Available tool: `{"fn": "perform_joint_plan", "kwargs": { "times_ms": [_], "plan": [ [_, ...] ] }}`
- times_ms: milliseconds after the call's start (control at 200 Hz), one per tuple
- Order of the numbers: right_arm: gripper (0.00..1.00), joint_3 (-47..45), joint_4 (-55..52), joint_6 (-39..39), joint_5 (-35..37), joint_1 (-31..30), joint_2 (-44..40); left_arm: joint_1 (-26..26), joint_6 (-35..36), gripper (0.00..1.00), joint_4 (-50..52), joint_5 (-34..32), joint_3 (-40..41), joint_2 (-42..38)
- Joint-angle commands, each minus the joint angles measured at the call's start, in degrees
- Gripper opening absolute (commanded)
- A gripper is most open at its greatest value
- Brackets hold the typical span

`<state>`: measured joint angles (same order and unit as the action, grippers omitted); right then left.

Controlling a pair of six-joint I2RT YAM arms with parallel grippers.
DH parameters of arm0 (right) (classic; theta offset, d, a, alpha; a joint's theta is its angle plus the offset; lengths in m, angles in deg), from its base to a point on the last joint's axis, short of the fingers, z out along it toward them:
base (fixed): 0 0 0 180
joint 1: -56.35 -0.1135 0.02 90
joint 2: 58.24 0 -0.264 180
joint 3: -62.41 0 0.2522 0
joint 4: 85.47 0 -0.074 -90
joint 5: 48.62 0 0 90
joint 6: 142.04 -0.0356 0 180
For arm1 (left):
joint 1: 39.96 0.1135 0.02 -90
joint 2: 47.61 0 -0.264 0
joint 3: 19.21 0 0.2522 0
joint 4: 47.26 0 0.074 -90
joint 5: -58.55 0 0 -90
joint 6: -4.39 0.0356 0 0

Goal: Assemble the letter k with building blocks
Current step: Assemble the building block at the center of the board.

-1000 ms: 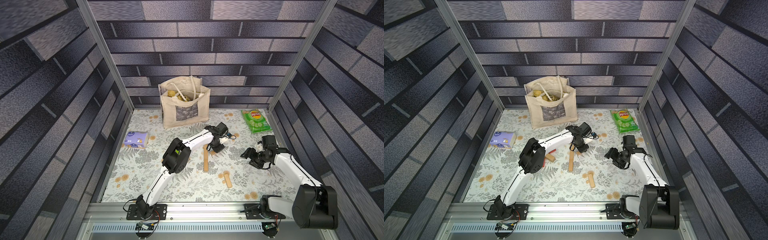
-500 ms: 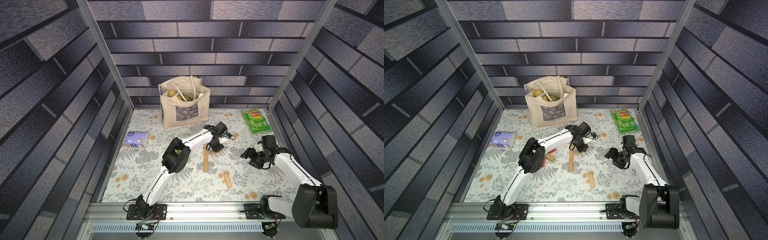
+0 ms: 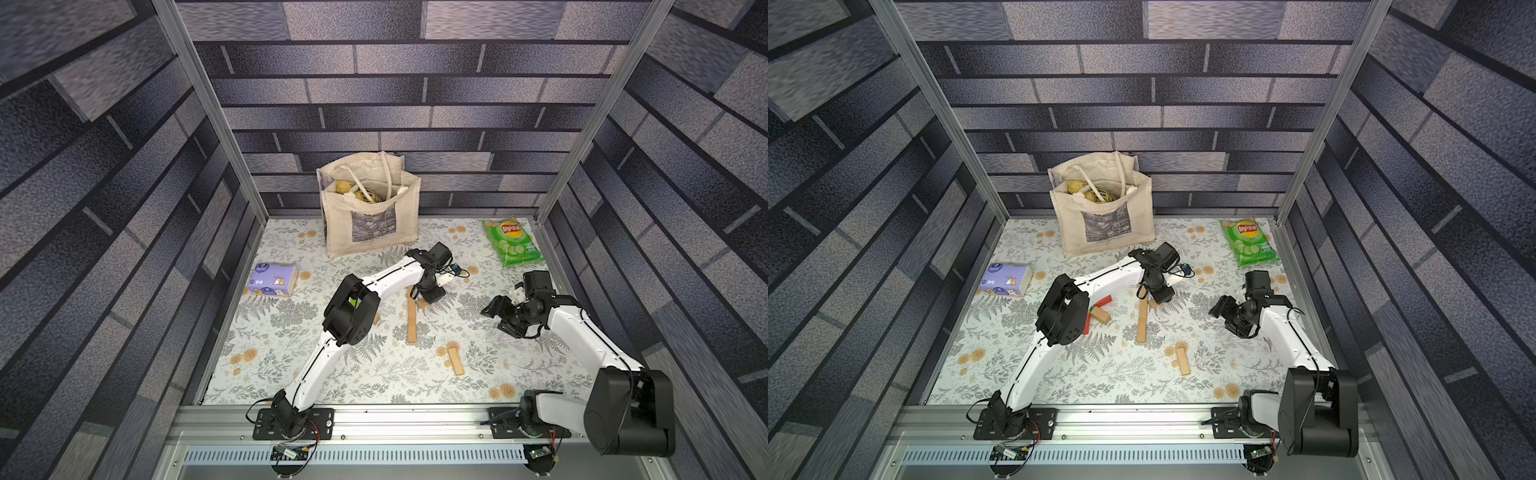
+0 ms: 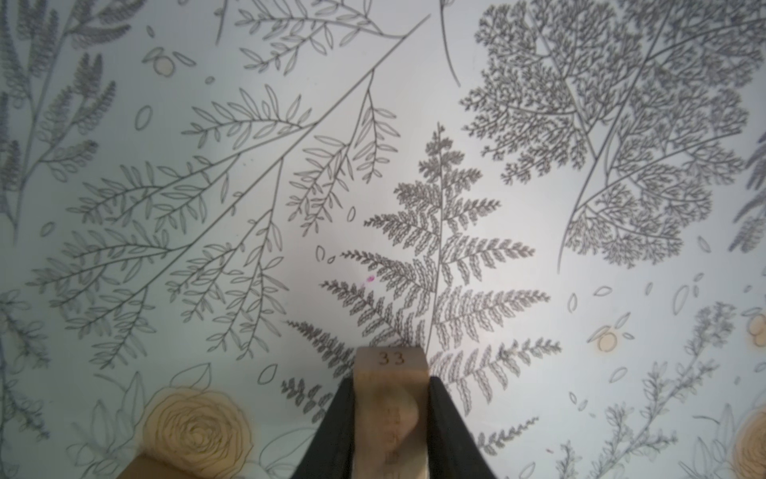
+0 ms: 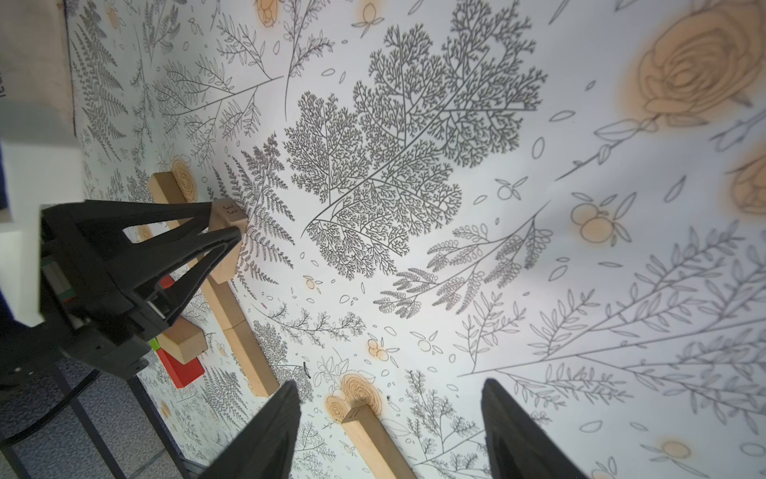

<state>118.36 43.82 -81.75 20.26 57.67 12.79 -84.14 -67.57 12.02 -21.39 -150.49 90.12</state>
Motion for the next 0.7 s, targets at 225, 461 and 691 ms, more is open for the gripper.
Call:
{"fn": "perform_joint_plan", "kwargs": {
  "times_ms": [225, 461, 691],
  "plan": [
    [0.71, -0.3, 1.1, -0.4, -0.8, 0.3, 0.9, 0.5, 1.6, 0.29, 1.8, 0.0, 0.6, -2.4],
    [0.71, 0.0, 1.4, -0.3, -0.8, 0.3, 1.3, 0.6, 1.6, 0.29, 1.6, 0.0, 1.1, -2.6],
    [0.71, 0.3, 1.4, -0.4, -0.9, 0.3, 1.4, 0.8, 1.5, 0.29, 1.5, 0.0, 1.2, -2.6]
  ]
}}
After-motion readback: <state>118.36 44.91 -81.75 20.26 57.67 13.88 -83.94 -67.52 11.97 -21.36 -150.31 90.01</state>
